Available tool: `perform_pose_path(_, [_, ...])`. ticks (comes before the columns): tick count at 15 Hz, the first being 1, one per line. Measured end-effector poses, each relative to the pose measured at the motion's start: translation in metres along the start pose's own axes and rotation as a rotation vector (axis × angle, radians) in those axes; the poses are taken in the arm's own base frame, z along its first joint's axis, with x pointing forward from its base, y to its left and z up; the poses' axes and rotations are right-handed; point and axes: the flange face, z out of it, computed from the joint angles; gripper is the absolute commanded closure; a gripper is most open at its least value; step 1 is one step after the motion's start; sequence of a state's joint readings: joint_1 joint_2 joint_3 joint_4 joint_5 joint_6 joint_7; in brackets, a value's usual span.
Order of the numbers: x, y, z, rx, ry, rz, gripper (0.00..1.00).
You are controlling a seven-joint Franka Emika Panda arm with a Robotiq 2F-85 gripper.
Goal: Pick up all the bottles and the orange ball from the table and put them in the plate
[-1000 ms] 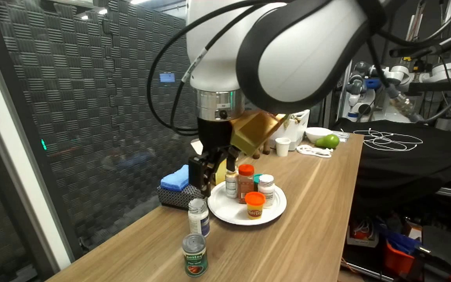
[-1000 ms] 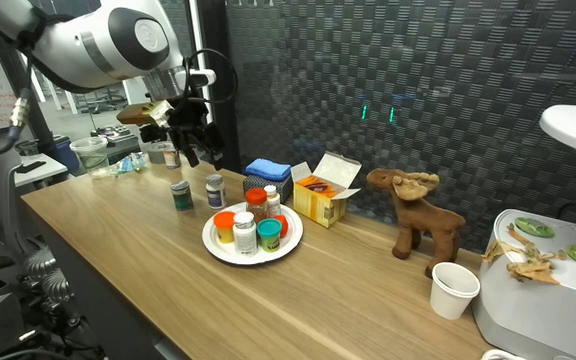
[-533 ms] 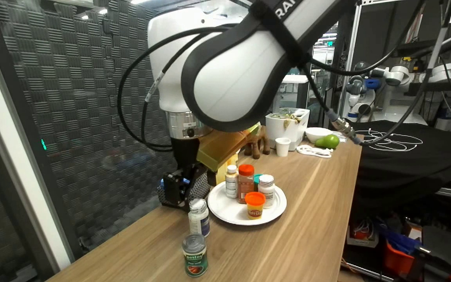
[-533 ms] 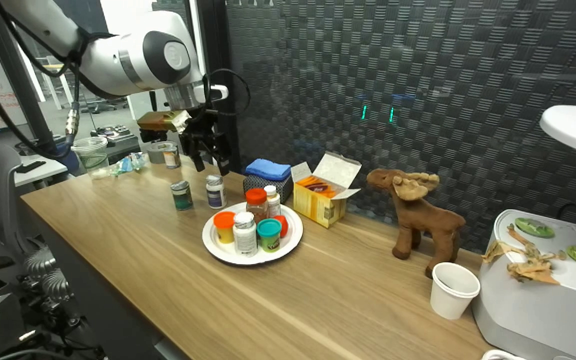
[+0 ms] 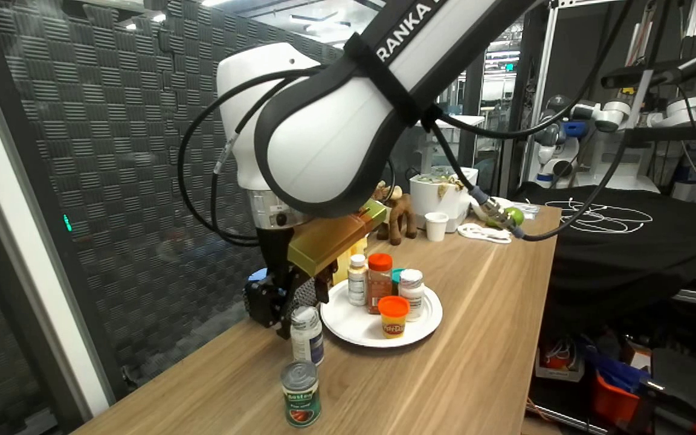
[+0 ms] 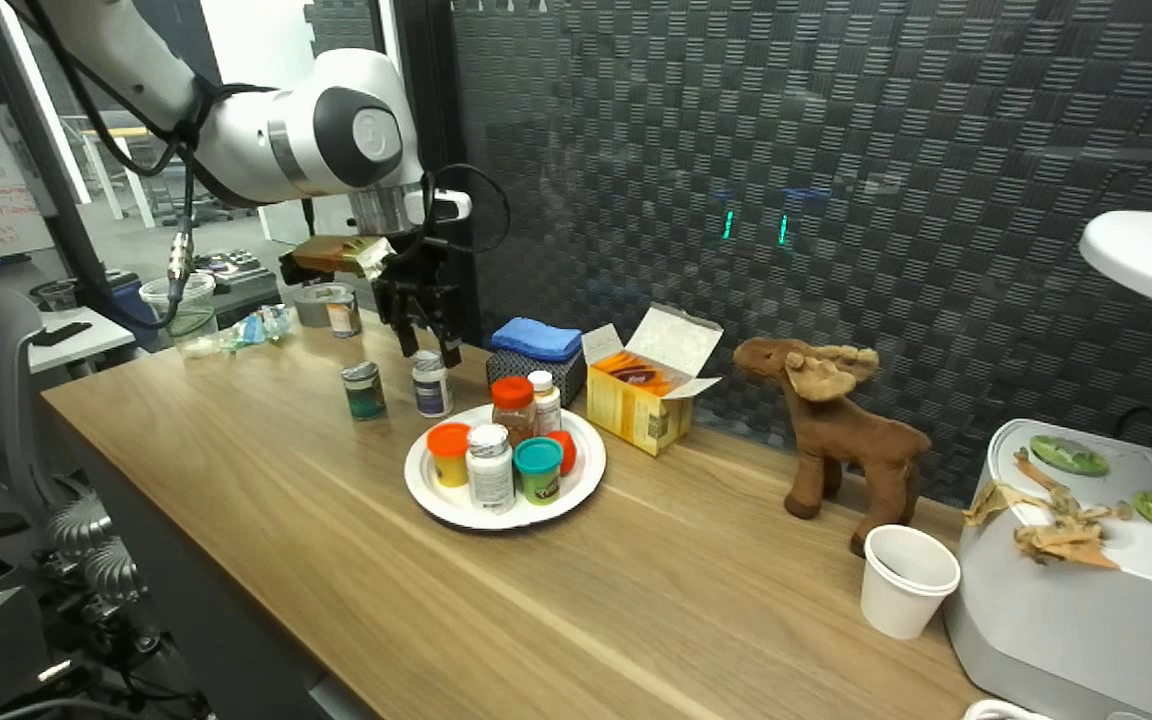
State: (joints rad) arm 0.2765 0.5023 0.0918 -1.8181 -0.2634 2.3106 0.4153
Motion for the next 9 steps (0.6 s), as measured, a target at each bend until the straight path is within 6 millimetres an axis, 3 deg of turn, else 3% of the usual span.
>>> perform_pose_path(5, [0.0006,0.0005,0.0025,-0.009,-0.008,0.083,0.77])
perform_pose_path(9, [0.0007,-0.0034,-0.0027,-0.014,0.001,0.185,0.80])
